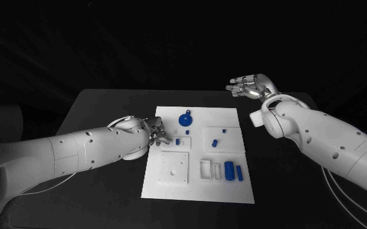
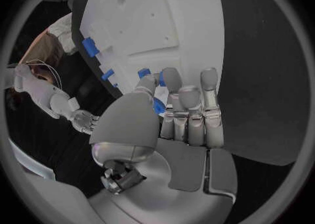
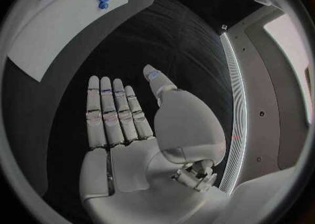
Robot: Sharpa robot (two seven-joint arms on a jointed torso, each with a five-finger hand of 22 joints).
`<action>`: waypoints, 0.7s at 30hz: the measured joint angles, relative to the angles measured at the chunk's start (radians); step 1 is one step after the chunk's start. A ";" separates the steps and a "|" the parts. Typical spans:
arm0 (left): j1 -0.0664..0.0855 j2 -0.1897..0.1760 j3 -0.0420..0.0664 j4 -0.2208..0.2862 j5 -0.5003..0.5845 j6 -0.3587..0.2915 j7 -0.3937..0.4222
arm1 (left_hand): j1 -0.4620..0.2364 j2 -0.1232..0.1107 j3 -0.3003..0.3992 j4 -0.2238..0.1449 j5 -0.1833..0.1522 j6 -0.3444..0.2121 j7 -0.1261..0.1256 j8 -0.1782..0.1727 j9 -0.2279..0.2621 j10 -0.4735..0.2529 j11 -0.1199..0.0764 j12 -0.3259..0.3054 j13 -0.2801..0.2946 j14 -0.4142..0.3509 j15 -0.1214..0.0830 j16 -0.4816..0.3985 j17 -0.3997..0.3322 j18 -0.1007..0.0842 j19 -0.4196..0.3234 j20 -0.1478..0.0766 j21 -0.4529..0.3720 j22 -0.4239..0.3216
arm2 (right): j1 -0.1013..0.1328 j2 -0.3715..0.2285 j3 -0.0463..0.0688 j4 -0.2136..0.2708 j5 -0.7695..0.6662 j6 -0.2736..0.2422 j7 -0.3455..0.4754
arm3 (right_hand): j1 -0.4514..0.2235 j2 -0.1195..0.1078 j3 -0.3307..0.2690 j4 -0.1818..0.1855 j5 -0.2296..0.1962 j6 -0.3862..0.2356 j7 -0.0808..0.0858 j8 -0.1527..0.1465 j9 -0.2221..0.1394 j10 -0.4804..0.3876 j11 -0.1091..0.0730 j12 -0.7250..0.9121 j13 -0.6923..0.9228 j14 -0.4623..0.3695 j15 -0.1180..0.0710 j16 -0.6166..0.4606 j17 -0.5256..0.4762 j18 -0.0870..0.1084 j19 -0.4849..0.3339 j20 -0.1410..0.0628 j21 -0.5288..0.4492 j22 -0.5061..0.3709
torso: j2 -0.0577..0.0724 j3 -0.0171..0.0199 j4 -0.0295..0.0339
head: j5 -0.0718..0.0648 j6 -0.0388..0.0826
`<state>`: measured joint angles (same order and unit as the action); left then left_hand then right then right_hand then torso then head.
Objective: Assemble the parts on the task board
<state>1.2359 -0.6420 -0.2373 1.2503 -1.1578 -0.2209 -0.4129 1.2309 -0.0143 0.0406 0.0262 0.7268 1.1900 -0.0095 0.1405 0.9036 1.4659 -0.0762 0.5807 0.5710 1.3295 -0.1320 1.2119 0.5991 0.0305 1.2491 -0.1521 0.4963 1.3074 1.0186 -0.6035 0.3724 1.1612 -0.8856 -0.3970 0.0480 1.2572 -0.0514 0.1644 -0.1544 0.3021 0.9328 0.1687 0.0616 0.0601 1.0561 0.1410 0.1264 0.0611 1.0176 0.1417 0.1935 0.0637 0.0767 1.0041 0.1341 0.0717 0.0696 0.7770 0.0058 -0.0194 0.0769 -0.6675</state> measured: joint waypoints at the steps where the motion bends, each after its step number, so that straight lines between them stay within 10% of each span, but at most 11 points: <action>1: 0.000 0.000 0.000 0.000 0.000 0.000 0.000 | 0.000 0.000 -0.001 0.006 0.000 0.001 -0.001 0.000 -0.001 0.000 0.000 0.000 0.000 0.000 0.000 0.000 0.000 0.000 0.000 0.000 0.000 0.000 | 0.000 0.000 0.000 0.000 0.000 0.000 0.000 | 0.000 0.000 0.000 0.000 0.000 0.000 0.000 0.000 0.000 0.000 0.000 0.000 0.000 0.000 0.000 0.000 0.000 0.000 0.000 0.000 0.000 0.000 | 0.000 0.0000 0.0000 | 0.000 0.000; 21: -0.001 0.003 -0.001 -0.005 0.001 -0.006 -0.008 | 0.019 -0.020 -0.048 0.090 0.000 0.017 -0.017 0.002 -0.007 0.004 -0.010 0.000 0.003 0.002 -0.002 0.000 -0.001 0.000 0.007 0.000 -0.005 0.000 | 0.000 -0.001 0.000 0.001 -0.010 0.002 0.000 | 0.000 0.000 0.000 0.000 0.000 0.000 0.000 0.000 0.000 0.000 0.000 0.000 0.000 0.000 0.000 -0.004 0.000 0.000 0.000 0.000 0.000 0.000 | 0.000 -0.0006 0.0008 | -0.002 -0.001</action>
<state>1.2351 -0.6393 -0.2380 1.2454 -1.1569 -0.2273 -0.4211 1.2501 -0.0340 -0.0074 0.1167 0.7268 1.2074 -0.0269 0.1422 0.8964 1.4697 -0.0862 0.5807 0.5739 1.3315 -0.1341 1.2119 0.5976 0.0305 1.2564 -0.1522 0.4914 1.3073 1.0185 -0.6040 0.3724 1.1627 -0.8959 -0.3952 0.0483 1.2572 -0.0514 0.1645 -0.1544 0.3021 0.9328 0.1687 0.0616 0.0601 1.0561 0.1410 0.1265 0.0611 1.0176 0.1417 0.1897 0.0637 0.0767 1.0041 0.1341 0.0717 0.0695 0.7770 0.0053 -0.0186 0.0752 -0.6686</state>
